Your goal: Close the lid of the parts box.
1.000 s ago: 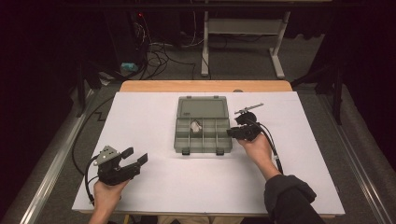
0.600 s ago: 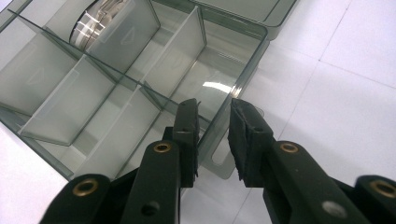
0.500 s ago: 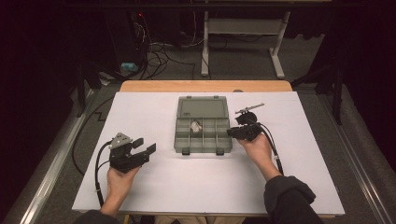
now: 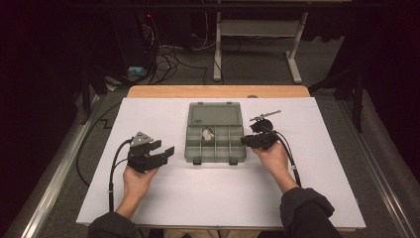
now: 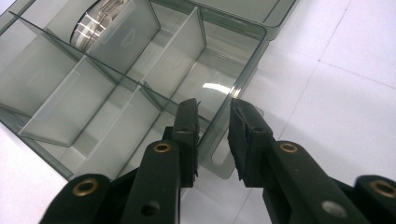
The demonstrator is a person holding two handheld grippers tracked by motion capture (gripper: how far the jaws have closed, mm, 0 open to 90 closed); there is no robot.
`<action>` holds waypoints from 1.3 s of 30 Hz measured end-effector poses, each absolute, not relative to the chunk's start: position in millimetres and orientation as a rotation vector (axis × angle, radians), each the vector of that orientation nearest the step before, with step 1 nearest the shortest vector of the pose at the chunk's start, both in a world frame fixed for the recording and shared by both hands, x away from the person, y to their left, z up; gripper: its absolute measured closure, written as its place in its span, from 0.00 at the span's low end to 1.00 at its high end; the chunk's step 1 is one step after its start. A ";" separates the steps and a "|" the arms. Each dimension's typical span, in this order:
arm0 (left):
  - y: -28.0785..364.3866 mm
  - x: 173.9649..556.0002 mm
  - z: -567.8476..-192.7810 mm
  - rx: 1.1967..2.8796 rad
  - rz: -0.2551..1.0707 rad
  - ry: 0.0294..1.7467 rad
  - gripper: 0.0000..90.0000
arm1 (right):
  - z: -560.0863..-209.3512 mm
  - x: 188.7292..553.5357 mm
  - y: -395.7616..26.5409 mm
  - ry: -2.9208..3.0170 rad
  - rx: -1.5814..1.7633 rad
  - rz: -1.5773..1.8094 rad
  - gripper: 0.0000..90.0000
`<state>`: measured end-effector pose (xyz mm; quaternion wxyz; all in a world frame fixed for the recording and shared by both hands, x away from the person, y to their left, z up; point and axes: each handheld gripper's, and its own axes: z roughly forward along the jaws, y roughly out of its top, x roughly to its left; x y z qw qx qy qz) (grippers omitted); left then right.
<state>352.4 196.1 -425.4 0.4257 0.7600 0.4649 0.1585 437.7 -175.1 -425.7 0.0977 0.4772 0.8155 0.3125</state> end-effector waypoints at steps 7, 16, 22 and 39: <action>187.3 364.4 -423.9 1.928 0.398 1.161 0.46 | -426.3 437.2 -175.7 2.409 1.412 0.936 0.81; 177.3 381.3 -426.0 1.942 0.367 1.189 0.46 | -427.3 436.6 -176.8 2.402 1.413 0.952 0.81; 167.9 390.2 -427.0 1.981 0.358 1.184 0.46 | -427.7 436.5 -177.4 2.401 1.413 0.958 0.81; 153.3 413.7 -427.8 2.025 0.280 1.206 0.49 | -428.7 435.4 -178.1 2.394 1.410 0.972 0.81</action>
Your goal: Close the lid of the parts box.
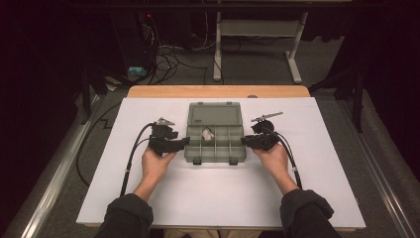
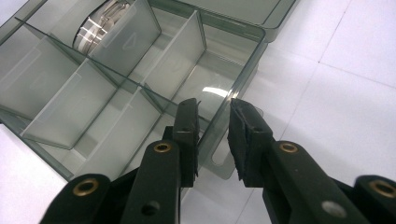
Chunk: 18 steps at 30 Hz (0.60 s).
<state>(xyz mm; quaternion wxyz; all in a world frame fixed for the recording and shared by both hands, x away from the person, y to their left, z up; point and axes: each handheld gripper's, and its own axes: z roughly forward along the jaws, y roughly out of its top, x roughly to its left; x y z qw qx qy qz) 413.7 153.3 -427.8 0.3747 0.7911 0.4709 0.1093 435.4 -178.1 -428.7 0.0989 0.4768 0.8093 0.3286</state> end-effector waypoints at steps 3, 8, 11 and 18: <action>150.9 418.3 -427.9 2.020 0.258 1.202 0.51 | -428.5 435.1 -177.3 2.391 1.410 0.968 0.81; 150.7 425.6 -431.4 2.004 0.230 1.214 0.53 | -428.5 434.9 -176.9 2.390 1.403 0.962 0.81; 152.3 428.9 -433.9 2.003 0.218 1.231 0.53 | -428.5 434.9 -176.9 2.389 1.403 0.962 0.81; 154.9 433.5 -434.8 1.989 0.221 1.249 0.54 | -428.5 434.8 -176.8 2.390 1.400 0.960 0.81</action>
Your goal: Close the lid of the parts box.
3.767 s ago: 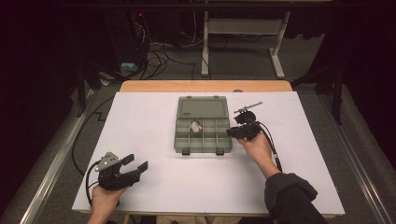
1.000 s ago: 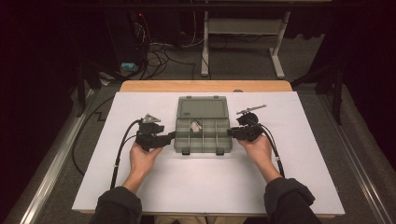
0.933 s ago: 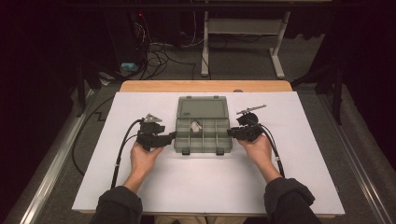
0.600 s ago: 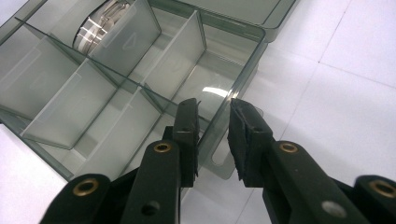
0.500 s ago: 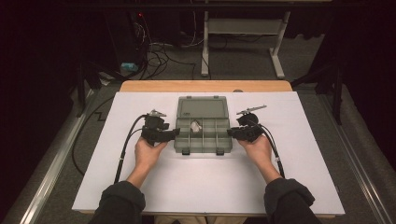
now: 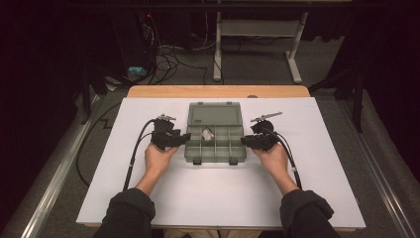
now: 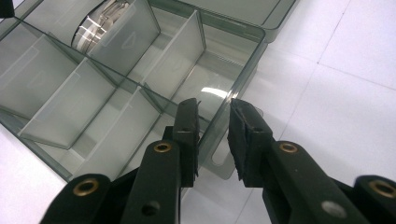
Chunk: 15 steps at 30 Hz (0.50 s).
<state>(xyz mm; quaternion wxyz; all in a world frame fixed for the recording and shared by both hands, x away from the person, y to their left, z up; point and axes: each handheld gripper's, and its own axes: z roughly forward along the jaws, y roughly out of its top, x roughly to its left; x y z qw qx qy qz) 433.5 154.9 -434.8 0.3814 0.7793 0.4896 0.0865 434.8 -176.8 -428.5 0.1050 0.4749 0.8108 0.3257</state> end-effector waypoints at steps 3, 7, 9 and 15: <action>155.9 435.3 -434.0 1.983 0.214 1.256 0.54 | -428.5 434.7 -176.7 2.389 1.400 0.960 0.81; 150.8 441.8 -427.0 2.014 0.232 1.243 0.54 | -428.5 434.7 -176.8 2.390 1.398 0.960 0.81; 148.2 446.7 -424.6 2.025 0.241 1.252 0.54 | -428.5 434.6 -176.5 2.390 1.395 0.958 0.82; 142.3 465.2 -421.3 2.047 0.211 1.279 0.54 | -428.6 434.5 -176.5 2.390 1.390 0.957 0.82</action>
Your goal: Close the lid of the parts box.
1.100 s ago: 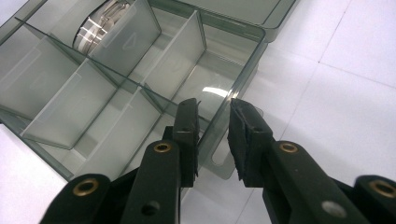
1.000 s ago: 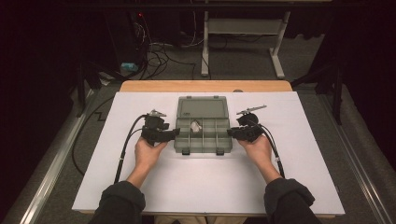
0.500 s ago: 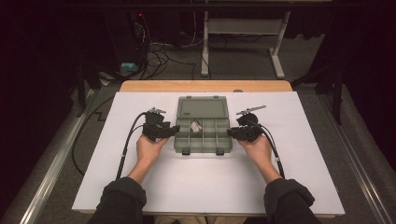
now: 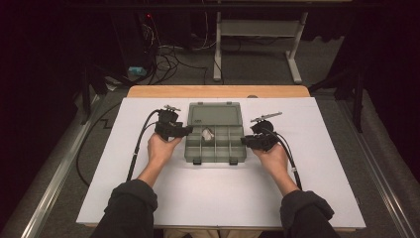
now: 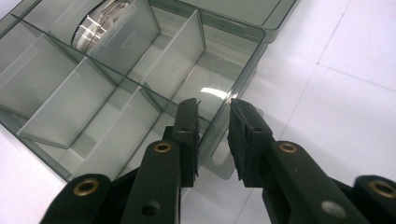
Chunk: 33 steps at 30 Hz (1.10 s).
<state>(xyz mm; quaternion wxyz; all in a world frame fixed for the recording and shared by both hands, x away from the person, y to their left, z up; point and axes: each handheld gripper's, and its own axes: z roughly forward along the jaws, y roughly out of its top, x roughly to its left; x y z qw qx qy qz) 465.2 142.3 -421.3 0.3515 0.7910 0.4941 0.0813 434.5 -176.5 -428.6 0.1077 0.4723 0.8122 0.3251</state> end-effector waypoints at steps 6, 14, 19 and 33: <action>135.7 481.8 -414.1 2.057 0.204 1.301 0.54 | -427.7 434.7 -175.2 2.393 1.383 0.941 0.82; 132.6 505.9 -414.6 2.090 0.161 1.374 0.56 | -427.5 434.4 -174.7 2.395 1.379 0.933 0.82; 131.9 517.3 -421.0 2.090 0.115 1.409 0.58 | -427.5 434.3 -174.6 2.395 1.377 0.933 0.82; 132.1 534.3 -433.3 2.046 -0.010 1.487 0.58 | -427.0 434.4 -173.7 2.400 1.368 0.921 0.82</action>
